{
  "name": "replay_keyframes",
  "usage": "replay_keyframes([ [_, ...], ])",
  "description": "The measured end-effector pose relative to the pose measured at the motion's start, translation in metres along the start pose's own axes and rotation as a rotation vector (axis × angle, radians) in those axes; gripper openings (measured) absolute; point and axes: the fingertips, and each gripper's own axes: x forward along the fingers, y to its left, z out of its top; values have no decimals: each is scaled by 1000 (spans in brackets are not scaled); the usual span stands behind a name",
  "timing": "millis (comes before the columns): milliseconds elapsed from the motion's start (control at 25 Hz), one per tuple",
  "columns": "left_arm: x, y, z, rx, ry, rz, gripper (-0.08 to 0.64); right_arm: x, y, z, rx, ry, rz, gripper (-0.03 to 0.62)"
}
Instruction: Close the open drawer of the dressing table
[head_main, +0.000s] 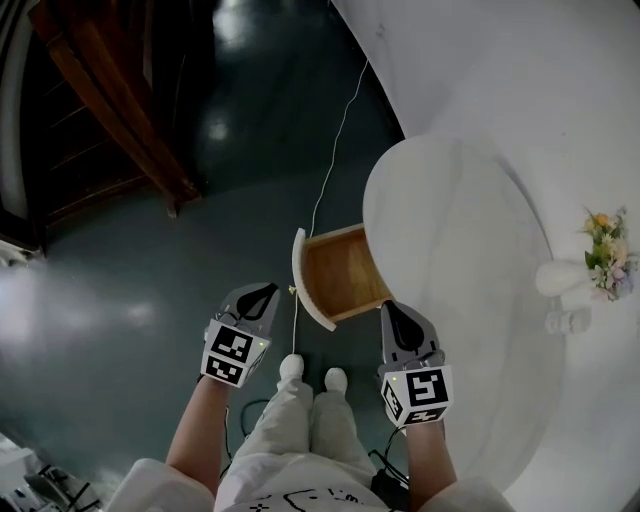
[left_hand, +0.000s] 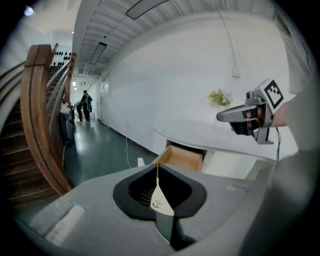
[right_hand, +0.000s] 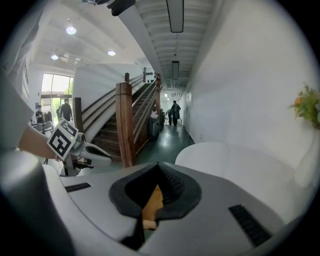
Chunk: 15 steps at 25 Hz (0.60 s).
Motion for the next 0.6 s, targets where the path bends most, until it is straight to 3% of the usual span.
replay_keyframes([
  [240,28,-4,-45,-54,66,-77,20,20,0,-22,18,14,-28,-5],
  [600,70,-11,-102,-44,134,-134,20,49,-8,-42,40,0,-52,-5],
])
